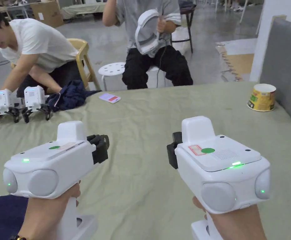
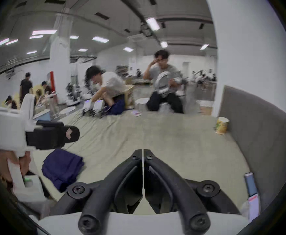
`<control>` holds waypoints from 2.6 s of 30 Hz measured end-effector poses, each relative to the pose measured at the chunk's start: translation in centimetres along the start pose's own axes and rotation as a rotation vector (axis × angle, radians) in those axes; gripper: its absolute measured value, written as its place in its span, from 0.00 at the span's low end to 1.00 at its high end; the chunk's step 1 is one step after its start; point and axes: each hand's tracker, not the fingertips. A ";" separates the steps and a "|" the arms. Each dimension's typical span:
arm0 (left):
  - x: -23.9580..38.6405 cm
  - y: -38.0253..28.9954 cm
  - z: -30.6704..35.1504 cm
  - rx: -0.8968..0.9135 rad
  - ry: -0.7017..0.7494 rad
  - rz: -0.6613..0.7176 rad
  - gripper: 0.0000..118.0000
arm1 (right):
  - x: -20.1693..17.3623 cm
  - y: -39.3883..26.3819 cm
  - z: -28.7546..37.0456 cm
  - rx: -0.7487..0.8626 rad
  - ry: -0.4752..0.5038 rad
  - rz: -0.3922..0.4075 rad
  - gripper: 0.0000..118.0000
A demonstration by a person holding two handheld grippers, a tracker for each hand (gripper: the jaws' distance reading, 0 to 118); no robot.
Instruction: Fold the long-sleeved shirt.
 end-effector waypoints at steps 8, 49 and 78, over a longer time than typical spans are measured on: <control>10.5 -3.6 0.7 0.273 0.077 -0.189 0.04 | 10.1 -2.1 5.8 0.171 -0.242 -0.002 0.00; 9.6 -9.8 0.6 0.312 0.175 -0.107 0.94 | 9.3 -8.5 5.9 0.275 -0.326 0.081 1.00; 10.0 -9.7 1.3 0.336 0.136 -0.104 0.94 | 10.2 -8.3 6.5 0.261 -0.313 0.023 1.00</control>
